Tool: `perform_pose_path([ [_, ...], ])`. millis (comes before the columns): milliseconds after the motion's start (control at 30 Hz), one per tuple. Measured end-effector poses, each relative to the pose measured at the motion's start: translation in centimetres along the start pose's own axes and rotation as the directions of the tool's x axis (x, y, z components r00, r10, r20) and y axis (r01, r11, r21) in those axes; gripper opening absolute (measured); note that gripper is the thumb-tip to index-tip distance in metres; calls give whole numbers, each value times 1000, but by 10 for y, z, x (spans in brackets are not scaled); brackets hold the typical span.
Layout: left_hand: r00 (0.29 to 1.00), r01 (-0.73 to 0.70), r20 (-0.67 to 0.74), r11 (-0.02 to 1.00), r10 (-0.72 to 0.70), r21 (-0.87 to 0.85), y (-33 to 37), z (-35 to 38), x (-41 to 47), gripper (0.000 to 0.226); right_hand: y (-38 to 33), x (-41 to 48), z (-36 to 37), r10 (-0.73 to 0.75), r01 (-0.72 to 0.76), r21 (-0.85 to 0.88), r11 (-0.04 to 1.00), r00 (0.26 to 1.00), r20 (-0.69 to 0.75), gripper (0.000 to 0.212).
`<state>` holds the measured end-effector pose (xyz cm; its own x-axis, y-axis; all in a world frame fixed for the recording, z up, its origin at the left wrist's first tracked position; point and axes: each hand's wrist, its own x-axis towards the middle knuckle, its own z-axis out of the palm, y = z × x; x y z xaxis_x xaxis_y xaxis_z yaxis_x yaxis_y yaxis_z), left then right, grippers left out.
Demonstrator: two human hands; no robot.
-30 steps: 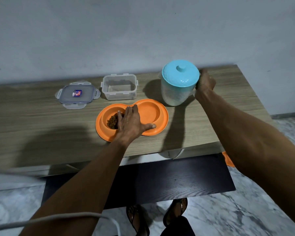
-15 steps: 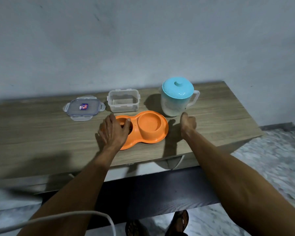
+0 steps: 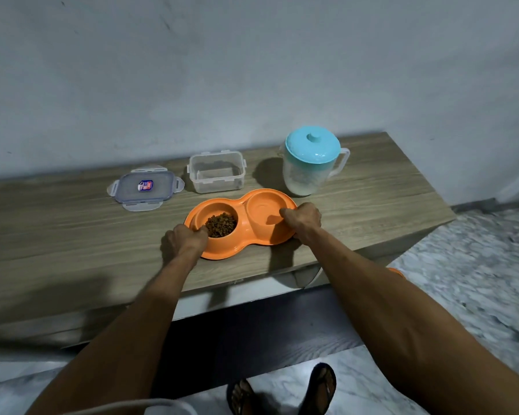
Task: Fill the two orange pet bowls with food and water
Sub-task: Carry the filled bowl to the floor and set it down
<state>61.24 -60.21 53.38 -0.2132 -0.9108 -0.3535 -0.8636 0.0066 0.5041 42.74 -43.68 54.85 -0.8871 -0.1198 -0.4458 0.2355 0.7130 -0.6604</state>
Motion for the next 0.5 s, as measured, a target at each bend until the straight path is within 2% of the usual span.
perform_pose_path([
  [233,999,6,38,999,-5,-39,-4,13,-16,56,21,-18,-23,15,-14,18,1000,999,-40,58],
  [500,993,-39,104,990,53,-136,47,39,-91,47,71,-22,-103,10,0,106,994,996,-92,46],
])
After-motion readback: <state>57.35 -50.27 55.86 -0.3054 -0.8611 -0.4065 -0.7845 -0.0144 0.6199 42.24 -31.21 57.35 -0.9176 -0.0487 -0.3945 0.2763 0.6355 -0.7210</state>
